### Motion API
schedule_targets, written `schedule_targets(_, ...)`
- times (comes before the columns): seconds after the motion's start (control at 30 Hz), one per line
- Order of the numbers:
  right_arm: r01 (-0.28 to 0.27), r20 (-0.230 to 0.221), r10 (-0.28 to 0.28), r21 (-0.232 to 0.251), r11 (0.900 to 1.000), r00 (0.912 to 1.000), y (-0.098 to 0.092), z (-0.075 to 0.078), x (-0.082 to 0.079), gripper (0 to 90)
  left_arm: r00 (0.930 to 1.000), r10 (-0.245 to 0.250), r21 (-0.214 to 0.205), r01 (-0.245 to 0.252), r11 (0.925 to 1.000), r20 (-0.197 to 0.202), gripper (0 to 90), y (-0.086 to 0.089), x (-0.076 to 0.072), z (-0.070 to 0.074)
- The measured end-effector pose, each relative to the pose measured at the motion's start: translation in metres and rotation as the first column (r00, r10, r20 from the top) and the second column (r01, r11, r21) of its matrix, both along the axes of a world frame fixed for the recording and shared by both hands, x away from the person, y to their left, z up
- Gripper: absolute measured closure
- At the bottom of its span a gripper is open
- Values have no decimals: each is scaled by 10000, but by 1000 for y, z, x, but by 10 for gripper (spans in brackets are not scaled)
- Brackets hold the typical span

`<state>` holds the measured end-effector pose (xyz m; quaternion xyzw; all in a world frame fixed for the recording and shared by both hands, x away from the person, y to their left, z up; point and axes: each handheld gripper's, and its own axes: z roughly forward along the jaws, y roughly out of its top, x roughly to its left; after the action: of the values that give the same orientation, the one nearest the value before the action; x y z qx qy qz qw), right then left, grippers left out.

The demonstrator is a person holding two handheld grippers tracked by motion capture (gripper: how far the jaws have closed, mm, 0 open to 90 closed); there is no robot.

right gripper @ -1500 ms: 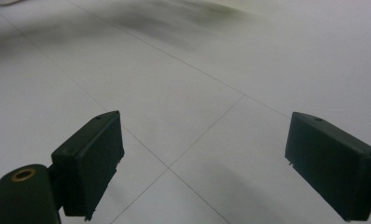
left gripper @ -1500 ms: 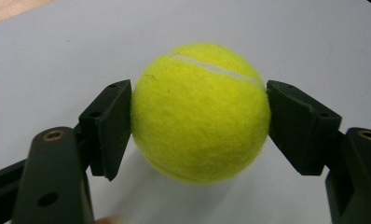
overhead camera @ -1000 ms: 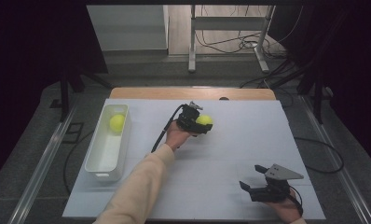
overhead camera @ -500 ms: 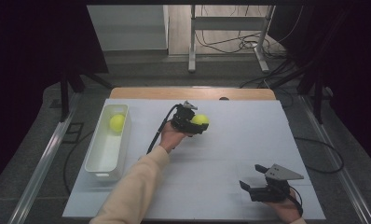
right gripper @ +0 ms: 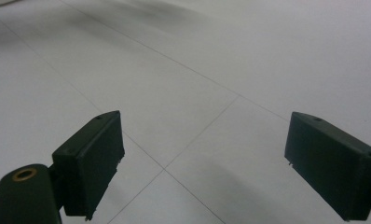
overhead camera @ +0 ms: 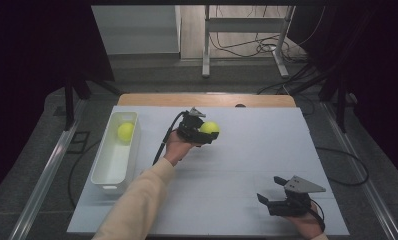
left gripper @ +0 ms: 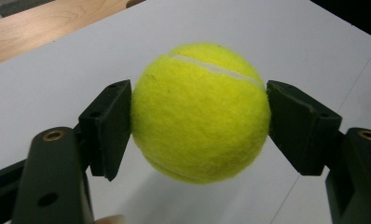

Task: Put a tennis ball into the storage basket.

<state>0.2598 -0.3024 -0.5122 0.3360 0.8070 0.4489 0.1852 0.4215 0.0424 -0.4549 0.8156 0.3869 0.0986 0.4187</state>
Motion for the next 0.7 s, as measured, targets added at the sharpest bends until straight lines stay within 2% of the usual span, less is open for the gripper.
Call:
schedule_targets(0.4, 63, -19, -63, -56, 10000, 10000, 0, 0, 1, 121, 9997, 189, -63, -188, 9998, 165, 270, 15, -8, 9)
schedule_targets(0.7, 100, -21, -100, -1, 10000, 9999, -2, 0, 1, 121, 9997, 210, -64, -209, 9998, 129, 270, 21, -13, 10)
